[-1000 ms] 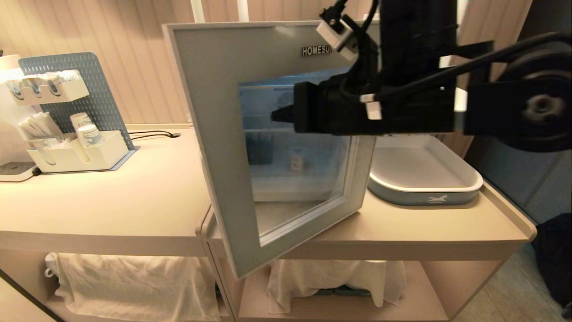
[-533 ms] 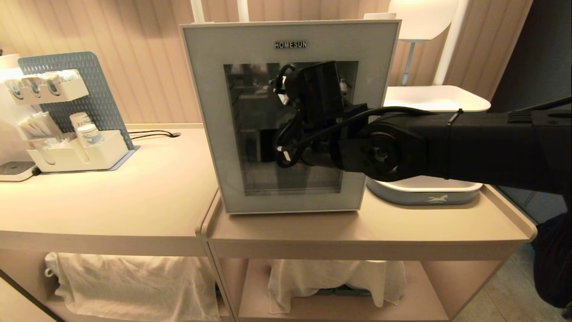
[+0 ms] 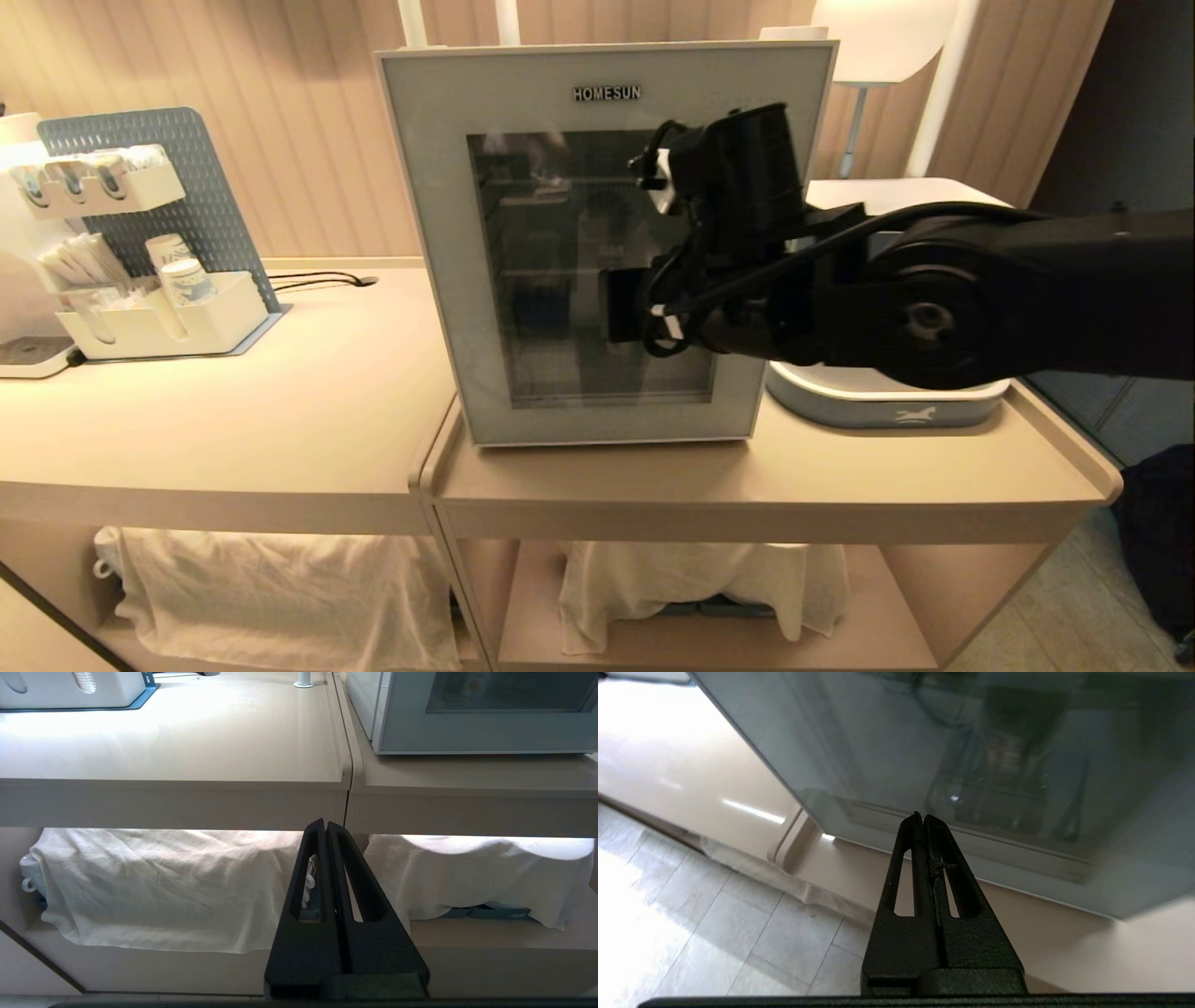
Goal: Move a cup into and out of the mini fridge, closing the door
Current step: Close the freezer door, then open the freezer door
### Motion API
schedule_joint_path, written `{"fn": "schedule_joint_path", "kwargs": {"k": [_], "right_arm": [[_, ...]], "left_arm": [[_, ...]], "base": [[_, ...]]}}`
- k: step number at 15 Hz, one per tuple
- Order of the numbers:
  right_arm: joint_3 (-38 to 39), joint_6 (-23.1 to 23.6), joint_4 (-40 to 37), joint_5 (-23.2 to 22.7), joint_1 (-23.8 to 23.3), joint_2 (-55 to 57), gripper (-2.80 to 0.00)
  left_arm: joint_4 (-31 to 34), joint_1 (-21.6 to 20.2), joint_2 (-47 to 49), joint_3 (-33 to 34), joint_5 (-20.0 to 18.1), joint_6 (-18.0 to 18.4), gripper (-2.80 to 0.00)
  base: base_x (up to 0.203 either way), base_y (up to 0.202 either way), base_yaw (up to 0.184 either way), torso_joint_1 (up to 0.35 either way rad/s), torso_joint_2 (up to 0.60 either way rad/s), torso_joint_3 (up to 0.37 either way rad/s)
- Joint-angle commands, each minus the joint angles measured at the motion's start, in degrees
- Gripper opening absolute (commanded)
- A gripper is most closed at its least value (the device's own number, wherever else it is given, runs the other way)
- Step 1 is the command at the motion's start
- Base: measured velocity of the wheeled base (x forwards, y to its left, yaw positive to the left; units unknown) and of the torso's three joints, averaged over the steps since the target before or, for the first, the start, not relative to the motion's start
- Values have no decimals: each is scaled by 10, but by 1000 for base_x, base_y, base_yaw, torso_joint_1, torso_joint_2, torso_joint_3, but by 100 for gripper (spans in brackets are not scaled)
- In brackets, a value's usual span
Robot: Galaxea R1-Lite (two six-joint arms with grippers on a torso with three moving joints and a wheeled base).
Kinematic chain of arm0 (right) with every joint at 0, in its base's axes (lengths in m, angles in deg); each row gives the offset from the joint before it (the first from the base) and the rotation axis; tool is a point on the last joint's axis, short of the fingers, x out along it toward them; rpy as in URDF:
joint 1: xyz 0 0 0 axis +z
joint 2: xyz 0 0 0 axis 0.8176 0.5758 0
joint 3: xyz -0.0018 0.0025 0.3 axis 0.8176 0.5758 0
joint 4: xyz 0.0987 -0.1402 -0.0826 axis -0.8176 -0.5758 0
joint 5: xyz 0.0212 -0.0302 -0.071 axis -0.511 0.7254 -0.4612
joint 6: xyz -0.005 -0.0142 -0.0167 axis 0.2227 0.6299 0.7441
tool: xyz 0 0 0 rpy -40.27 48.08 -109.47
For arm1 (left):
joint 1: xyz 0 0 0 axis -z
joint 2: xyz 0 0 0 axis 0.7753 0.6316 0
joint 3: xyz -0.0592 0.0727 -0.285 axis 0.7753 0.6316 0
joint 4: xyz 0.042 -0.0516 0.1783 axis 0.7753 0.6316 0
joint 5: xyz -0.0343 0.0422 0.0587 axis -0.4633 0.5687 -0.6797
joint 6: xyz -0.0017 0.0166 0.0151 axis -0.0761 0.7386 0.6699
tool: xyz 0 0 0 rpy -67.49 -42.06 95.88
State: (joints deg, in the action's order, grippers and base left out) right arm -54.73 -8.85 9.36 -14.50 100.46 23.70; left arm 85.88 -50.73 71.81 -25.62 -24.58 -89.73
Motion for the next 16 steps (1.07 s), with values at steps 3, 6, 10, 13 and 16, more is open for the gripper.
{"fn": "schedule_joint_path", "kwargs": {"k": [3, 6, 10, 13, 16], "right_arm": [[169, 9, 3, 110, -12, -265, -280], [264, 19, -20, 223, -60, -458, -280], [338, 34, -107, 332, -199, -665, -280], [381, 49, -143, 343, -241, -772, -280], [398, 61, -197, 305, -299, -852, -280]], "left_arm": [[0, 0, 0, 0, 0, -1, -280], [0, 0, 0, 0, 0, -1, -280], [0, 0, 0, 0, 0, -2, -280], [0, 0, 0, 0, 0, -2, -280], [0, 0, 0, 0, 0, -2, -280]], "base": [[0, 0, 0, 0, 0, 0], [0, 0, 0, 0, 0, 0], [0, 0, 0, 0, 0, 0], [0, 0, 0, 0, 0, 0], [0, 0, 0, 0, 0, 0]]}}
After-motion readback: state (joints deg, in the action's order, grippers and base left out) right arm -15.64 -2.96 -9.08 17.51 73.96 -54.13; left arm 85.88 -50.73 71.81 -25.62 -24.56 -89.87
